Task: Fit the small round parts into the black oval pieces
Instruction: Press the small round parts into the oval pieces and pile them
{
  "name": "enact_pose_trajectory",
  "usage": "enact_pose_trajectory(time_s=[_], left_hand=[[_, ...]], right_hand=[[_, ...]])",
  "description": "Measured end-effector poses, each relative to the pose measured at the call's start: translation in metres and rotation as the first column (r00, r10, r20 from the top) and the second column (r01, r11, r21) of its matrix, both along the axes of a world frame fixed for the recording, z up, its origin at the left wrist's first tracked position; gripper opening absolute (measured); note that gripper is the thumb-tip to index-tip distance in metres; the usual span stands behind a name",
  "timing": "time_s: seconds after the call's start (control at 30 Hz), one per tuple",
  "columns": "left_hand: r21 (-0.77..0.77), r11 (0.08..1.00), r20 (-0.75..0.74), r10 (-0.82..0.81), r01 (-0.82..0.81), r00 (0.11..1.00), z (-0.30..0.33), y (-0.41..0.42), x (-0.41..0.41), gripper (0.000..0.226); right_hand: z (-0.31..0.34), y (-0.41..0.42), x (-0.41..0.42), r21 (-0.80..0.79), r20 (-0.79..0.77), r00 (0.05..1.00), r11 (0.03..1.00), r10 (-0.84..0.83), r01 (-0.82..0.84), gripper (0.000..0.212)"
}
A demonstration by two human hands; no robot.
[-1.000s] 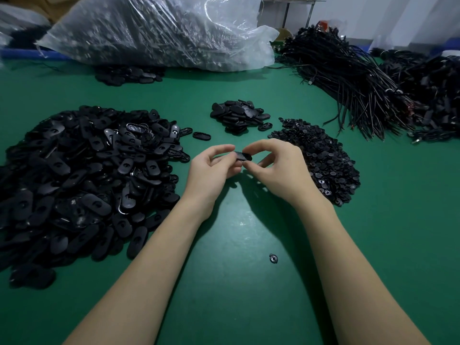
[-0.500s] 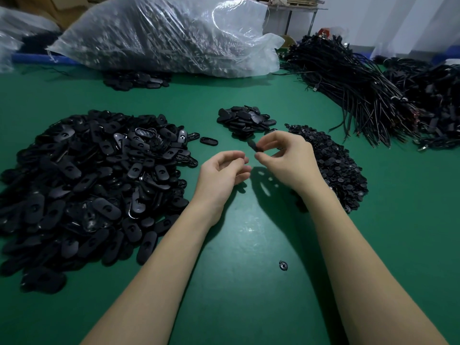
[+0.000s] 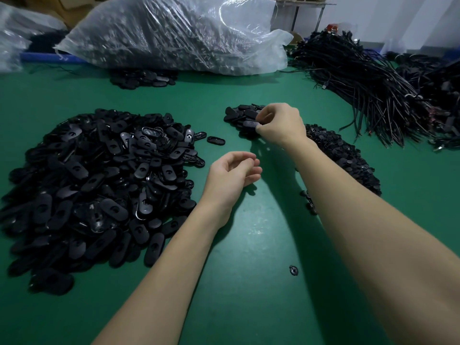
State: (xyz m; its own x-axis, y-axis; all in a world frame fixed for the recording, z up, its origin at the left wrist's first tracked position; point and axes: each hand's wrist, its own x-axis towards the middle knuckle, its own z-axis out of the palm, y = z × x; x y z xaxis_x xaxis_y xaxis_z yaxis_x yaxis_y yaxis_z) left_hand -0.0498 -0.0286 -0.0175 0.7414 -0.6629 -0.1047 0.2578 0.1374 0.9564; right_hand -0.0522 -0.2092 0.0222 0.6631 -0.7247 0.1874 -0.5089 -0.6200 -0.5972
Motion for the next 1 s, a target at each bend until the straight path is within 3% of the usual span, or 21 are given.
enact_pose_trajectory(time_s=[0.17,0.33,0.47,0.57,0.8,1.0], left_hand=[[0.009,1.000,0.009,0.001,-0.001,1.000,0.001,-0.001,-0.002,0.010],[0.027,1.000,0.045,-0.003,0.002,0.999,-0.001,-0.002,-0.001,0.011],[0.035,0.999,0.047,-0.004,0.003,0.999,-0.001,-0.003,-0.001,0.013],[0.021,1.000,0.027,-0.001,0.000,1.000,0.002,-0.004,-0.002,0.012],[0.041,0.999,-0.003,-0.014,0.014,1.000,0.009,0.002,-0.001,0.031],[-0.017,0.999,-0.068,-0.050,0.049,0.996,0.011,0.003,-0.001,0.027]], right_hand=[[-0.007,0.015,-0.017,0.011,0.140,0.985,0.995,0.102,-0.104,0.005],[0.005,0.034,-0.021,0.216,-0.130,0.923,0.919,0.362,-0.331,0.008],[0.020,0.052,-0.006,0.218,-0.191,0.876,0.889,0.444,-0.403,0.008],[0.028,0.073,0.011,0.180,-0.322,0.813,0.874,0.486,-0.451,0.006],[0.029,0.106,0.039,-0.018,-0.517,0.771,0.895,0.373,-0.446,0.026],[0.028,0.107,0.034,-0.149,-0.494,0.812,0.890,0.311,-0.431,0.023]])
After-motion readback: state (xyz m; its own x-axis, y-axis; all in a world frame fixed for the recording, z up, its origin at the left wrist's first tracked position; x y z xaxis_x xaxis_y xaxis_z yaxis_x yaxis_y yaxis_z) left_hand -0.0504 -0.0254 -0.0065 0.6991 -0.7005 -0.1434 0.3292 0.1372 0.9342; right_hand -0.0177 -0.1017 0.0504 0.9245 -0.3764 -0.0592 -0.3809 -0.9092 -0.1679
